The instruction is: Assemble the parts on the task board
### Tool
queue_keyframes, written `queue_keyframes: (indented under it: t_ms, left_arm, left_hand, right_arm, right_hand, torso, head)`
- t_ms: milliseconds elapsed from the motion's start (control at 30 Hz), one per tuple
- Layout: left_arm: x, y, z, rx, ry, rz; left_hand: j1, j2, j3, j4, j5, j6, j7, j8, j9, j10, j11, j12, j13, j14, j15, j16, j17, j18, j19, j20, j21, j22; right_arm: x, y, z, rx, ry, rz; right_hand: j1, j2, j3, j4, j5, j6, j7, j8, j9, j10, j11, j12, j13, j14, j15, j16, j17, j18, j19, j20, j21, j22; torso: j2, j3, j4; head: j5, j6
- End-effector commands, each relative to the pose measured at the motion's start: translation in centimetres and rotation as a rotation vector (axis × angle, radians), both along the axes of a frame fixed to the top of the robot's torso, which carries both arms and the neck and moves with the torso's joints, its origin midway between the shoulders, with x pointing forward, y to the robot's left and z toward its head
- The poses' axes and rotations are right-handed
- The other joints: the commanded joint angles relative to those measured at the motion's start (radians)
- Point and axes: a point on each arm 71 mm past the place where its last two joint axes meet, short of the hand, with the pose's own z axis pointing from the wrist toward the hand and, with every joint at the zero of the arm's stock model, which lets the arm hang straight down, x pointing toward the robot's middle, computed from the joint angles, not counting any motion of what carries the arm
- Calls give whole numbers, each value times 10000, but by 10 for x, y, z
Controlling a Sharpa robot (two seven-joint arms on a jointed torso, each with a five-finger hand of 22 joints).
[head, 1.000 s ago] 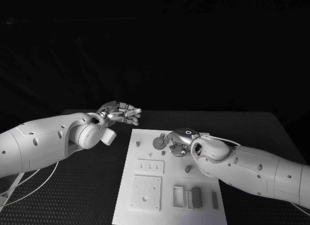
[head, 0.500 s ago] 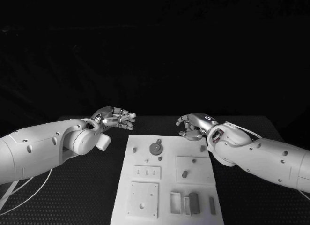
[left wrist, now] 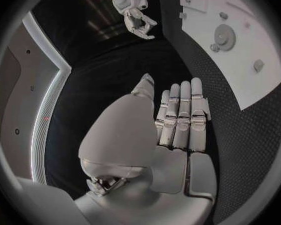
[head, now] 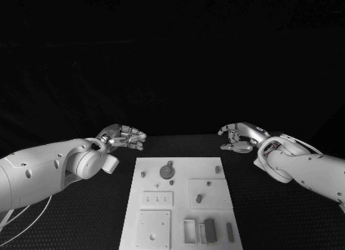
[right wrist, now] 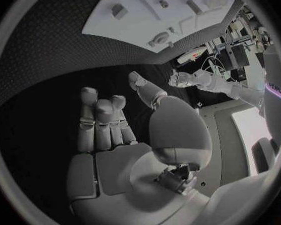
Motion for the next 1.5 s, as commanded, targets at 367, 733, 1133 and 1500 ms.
queue_keyframes:
  t_ms: [367,733,1133,1500]
  left_arm:
    - [-2,0,-3,66,-139,-227]
    - [-2,-4,-4,35,-140,-319]
    - [-2,-11,-4,14,-95,-446]
    - [-3,-8,-5,29,-74,-400]
  left_hand:
    - [174,-35,-53,-43,-29,52,36,-100,27,155,-44,24,67,62,32,-97,21,134,23,10,-98,13]
    - [177,-37,-78,-34,-29,44,18,-129,32,116,-43,-17,67,57,33,-112,26,128,22,13,-110,14]
    - [149,-27,-106,-27,-29,19,40,-172,34,78,-20,-57,69,60,35,-126,34,124,27,12,-122,18]
    - [119,-14,-121,-22,-30,8,75,-199,38,67,-5,-73,75,64,37,-134,40,123,32,13,-130,21]
  right_arm:
    - [-10,-25,-51,-273,1059,310]
    - [-14,-18,-75,-215,1428,351]
    - [-12,-4,-94,-143,1658,391]
    - [-13,0,-101,-52,1785,443]
  right_hand:
    - [585,-266,-724,-4,17,222,264,22,104,-919,142,-103,-159,-624,23,-181,-39,484,-694,319,-530,-8]
    - [571,-248,-872,16,16,211,264,21,126,-913,141,-75,-190,-625,20,-149,-36,507,-665,367,-542,-8]
    - [493,-146,-985,25,16,205,288,15,148,-873,162,-13,-218,-588,39,-95,-33,557,-601,405,-538,-3]
    - [483,-50,-1026,23,16,268,302,45,175,-867,175,25,-234,-574,51,-56,-27,592,-576,429,-536,7]
  torso:
    - [-74,200,-199]
    - [-81,183,-192]
    - [-64,154,-130]
    - [-66,157,-144]
  head:
    - [62,-199]
    - [26,-301]
    - [2,-368]
    - [28,-441]
